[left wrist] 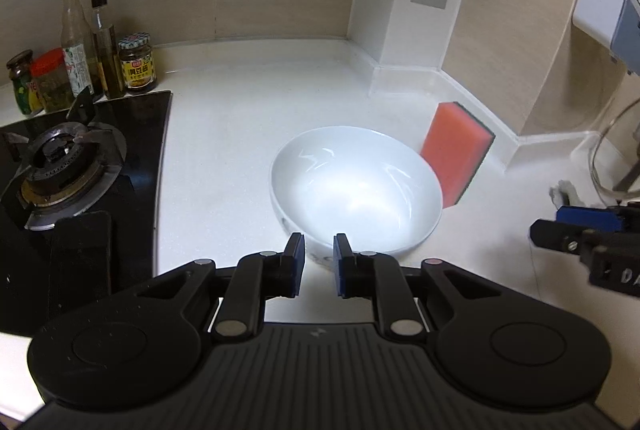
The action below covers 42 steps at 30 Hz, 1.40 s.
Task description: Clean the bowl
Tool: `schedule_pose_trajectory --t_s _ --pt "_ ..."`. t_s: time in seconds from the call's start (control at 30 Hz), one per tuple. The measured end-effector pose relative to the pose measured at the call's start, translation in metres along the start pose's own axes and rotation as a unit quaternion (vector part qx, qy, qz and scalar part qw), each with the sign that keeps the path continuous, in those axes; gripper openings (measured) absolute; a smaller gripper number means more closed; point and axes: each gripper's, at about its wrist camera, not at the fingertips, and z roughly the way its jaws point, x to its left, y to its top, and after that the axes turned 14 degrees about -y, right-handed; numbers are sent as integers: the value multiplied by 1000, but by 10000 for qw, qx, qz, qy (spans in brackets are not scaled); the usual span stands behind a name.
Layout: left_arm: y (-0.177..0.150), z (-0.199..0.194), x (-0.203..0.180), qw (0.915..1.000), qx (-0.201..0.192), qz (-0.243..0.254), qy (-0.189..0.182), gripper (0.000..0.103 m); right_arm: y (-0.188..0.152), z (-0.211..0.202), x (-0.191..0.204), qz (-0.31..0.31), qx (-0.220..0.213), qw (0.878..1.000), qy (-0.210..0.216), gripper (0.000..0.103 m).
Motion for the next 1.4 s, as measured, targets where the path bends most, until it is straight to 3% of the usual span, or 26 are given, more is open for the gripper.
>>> schedule_pose_trajectory --t_s 0.27,0.93,1.4 --pt "2 9 -23 9993 -165 -163 307 18 12 12 -15 -342 -220 9990 210 32" --pt "-14 6 -50 9950 88 -158 986 18 -10 33 -39 -169 34 9971 735 32" --pt "-10 5 -43 9950 88 -72 993 18 -11 34 -41 -203 17 9971 736 33"
